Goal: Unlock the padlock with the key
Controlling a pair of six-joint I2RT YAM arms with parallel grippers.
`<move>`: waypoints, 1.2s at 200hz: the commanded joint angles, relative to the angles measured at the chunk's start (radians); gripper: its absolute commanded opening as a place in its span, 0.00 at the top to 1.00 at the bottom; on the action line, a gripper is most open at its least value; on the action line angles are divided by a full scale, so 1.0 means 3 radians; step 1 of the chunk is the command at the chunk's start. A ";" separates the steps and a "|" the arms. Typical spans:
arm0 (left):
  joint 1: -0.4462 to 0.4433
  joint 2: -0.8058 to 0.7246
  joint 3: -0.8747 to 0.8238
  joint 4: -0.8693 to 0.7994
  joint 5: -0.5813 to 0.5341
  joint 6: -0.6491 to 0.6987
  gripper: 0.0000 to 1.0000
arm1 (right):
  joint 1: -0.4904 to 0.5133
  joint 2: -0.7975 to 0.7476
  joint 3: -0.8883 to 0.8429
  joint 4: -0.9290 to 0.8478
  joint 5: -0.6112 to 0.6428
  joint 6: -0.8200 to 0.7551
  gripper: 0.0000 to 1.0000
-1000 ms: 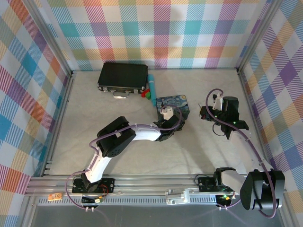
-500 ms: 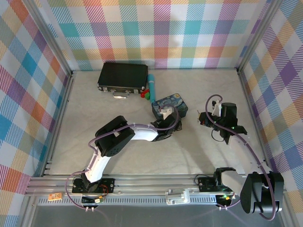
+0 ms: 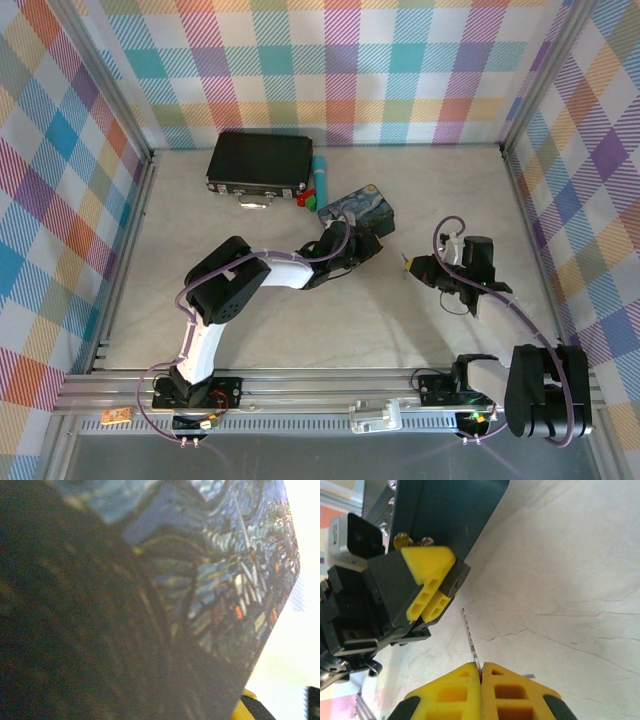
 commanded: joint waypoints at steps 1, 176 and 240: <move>0.0025 -0.0128 -0.0076 0.0500 0.0328 -0.0343 1.00 | -0.0024 0.0064 -0.0073 0.0510 -0.0411 0.0164 1.00; 0.0035 -0.0029 -0.0078 0.0796 0.0423 -0.0508 1.00 | -0.0022 0.0864 0.0082 0.1333 -0.0872 0.0366 1.00; 0.0025 -0.0027 -0.0080 0.0827 0.0476 -0.0515 1.00 | -0.0022 0.0944 0.0119 0.1398 -0.0863 0.0381 1.00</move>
